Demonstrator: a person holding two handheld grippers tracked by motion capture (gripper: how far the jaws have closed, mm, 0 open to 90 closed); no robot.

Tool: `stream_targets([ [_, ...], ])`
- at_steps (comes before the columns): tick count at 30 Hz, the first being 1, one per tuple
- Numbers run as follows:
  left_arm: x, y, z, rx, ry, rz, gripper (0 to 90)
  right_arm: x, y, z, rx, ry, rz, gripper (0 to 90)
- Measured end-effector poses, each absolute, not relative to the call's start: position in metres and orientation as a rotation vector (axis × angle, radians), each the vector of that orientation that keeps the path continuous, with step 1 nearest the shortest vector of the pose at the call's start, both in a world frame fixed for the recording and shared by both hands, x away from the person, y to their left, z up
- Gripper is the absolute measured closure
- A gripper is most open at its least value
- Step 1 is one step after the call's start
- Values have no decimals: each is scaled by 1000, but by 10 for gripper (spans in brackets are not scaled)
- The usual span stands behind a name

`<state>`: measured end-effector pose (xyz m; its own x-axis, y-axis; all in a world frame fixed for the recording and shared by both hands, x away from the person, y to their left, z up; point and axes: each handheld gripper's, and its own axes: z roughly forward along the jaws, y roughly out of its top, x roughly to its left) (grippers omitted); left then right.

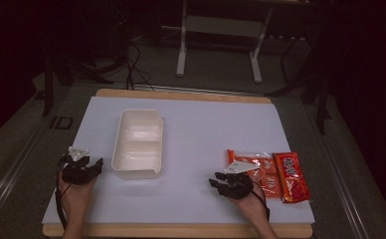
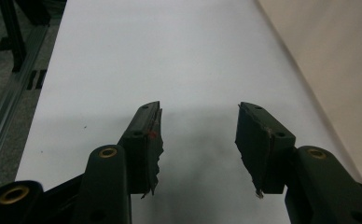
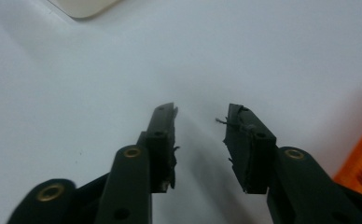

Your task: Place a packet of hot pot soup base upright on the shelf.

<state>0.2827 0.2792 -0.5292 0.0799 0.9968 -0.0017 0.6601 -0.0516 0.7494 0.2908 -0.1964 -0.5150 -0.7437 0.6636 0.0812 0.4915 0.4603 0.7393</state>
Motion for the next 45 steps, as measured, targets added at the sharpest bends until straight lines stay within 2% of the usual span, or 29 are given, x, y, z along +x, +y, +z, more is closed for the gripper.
stream_targets([
  [15,279,279,-526,1773,1602,743,510,310,-258,-502,1186,2434,990,545],
  [35,278,278,-526,1769,1597,736,514,306,-333,-499,1368,2325,911,481],
  [45,279,278,-526,1776,1595,735,513,301,-357,-498,1426,2286,869,431],
])
